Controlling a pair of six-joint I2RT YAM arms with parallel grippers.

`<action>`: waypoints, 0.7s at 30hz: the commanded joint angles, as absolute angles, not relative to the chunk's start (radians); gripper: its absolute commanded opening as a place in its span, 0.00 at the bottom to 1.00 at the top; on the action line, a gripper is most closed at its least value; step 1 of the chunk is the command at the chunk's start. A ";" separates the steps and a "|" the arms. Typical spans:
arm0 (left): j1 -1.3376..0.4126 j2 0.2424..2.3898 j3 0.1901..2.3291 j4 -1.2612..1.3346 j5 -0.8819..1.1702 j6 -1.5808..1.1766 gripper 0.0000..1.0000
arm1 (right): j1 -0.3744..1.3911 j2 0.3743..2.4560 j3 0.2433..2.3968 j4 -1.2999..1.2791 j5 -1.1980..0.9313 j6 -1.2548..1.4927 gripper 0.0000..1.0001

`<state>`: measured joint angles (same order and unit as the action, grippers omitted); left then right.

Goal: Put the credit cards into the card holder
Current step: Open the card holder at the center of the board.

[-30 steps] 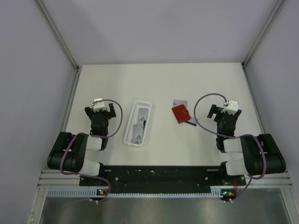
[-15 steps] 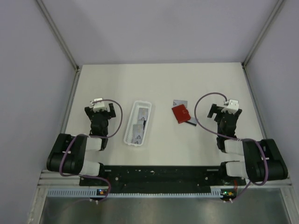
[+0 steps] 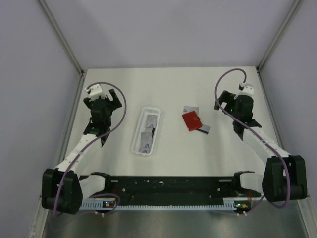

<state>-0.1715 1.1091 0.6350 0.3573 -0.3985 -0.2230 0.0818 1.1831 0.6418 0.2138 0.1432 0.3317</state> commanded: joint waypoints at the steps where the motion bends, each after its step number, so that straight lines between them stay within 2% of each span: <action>1: -0.173 1.131 0.712 0.054 -0.373 -0.340 0.96 | 0.077 1.270 0.692 0.074 -0.139 0.431 0.99; 9: -0.173 1.097 0.723 0.014 -0.201 -0.396 0.99 | 0.090 1.377 0.698 0.063 -0.291 0.469 0.91; 21: -0.176 1.077 0.695 0.046 0.033 -0.387 0.92 | 0.156 1.566 0.755 0.095 -0.321 0.477 0.82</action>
